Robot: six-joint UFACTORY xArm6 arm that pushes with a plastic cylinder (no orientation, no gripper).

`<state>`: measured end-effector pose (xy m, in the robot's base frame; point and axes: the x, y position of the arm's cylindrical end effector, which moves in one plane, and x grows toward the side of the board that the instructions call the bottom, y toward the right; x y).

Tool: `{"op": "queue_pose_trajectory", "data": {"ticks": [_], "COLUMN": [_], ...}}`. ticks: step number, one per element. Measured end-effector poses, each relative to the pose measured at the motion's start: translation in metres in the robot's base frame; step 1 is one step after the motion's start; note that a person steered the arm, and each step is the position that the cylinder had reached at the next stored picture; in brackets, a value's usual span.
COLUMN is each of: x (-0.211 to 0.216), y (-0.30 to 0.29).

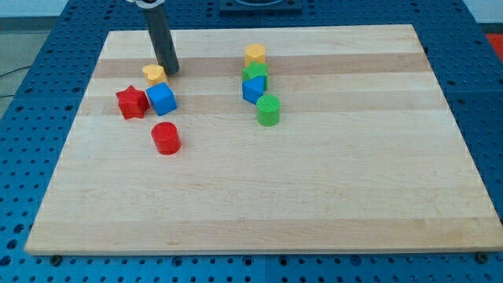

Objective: Place the yellow heart and blue cube to the left of the blue triangle

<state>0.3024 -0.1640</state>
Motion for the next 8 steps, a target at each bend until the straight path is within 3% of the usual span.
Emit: {"op": "queue_pose_trajectory", "data": {"ticks": [2, 4, 5, 8], "x": [-0.003, 0.015, -0.013, 0.058], "y": [-0.045, 0.003, -0.043, -0.016]}}
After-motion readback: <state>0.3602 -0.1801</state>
